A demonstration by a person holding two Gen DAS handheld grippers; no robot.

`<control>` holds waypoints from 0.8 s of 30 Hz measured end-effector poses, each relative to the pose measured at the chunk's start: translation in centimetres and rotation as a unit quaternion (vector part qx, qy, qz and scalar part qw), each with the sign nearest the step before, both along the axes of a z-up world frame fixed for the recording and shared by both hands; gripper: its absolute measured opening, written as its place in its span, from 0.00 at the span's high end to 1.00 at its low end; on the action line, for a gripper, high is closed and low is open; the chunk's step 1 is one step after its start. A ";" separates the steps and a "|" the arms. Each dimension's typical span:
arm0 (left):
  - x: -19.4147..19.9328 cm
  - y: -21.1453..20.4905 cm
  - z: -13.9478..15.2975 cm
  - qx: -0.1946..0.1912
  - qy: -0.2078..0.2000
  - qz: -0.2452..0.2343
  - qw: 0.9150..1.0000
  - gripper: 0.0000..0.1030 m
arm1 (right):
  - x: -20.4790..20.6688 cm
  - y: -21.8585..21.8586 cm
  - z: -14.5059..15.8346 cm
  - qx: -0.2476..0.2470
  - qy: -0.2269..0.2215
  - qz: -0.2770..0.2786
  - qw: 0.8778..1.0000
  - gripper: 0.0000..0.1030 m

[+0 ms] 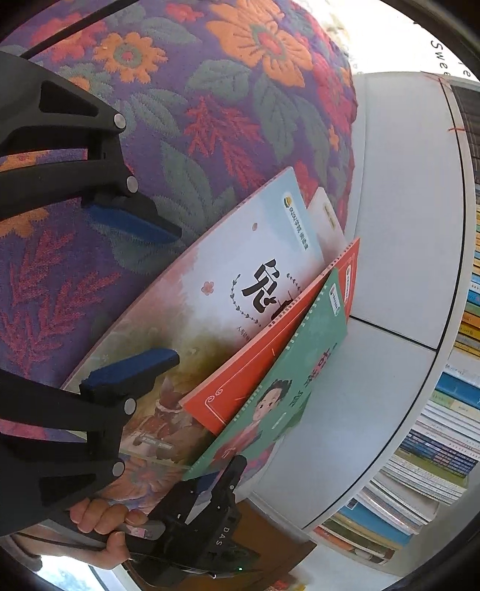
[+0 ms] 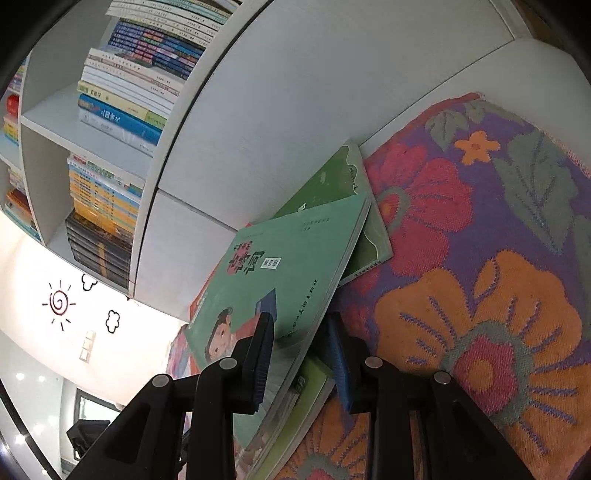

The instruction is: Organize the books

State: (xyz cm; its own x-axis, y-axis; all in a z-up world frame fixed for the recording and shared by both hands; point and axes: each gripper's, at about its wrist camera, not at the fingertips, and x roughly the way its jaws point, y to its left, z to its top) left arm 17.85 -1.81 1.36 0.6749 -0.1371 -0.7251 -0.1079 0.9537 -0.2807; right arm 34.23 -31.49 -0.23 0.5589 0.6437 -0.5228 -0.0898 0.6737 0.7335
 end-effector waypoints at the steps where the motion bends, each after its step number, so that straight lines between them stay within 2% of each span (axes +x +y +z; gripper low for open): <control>1: -0.1 0.0 0.0 -0.001 0.000 0.000 1.000 0.43 | 0.0 0.0 0.0 -0.002 0.000 0.000 1.000 0.73; 15: 0.6 -0.2 -0.5 0.002 0.000 -0.003 1.000 0.41 | -0.3 -0.2 -0.1 0.005 -0.005 -0.008 1.000 0.74; 17: 0.7 -0.2 -0.6 0.002 0.000 -0.003 1.000 0.41 | -0.8 -0.7 0.0 0.020 -0.016 -0.018 0.999 0.85; 19: 0.8 -0.3 -0.6 0.003 0.001 -0.005 1.000 0.40 | -1.1 -1.1 0.1 0.038 -0.029 -0.019 0.999 0.89; 24: 0.9 -0.4 -0.6 0.004 0.000 -0.008 1.000 0.39 | -2.3 -0.6 1.7 0.039 -0.082 0.009 0.996 0.90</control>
State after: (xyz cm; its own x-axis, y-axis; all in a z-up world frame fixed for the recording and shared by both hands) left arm 18.71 -2.21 0.80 0.6732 -0.1425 -0.7256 -0.0925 0.9573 -0.2739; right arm 31.91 -32.09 1.42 0.6206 0.6898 -0.3729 -0.2246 0.6120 0.7583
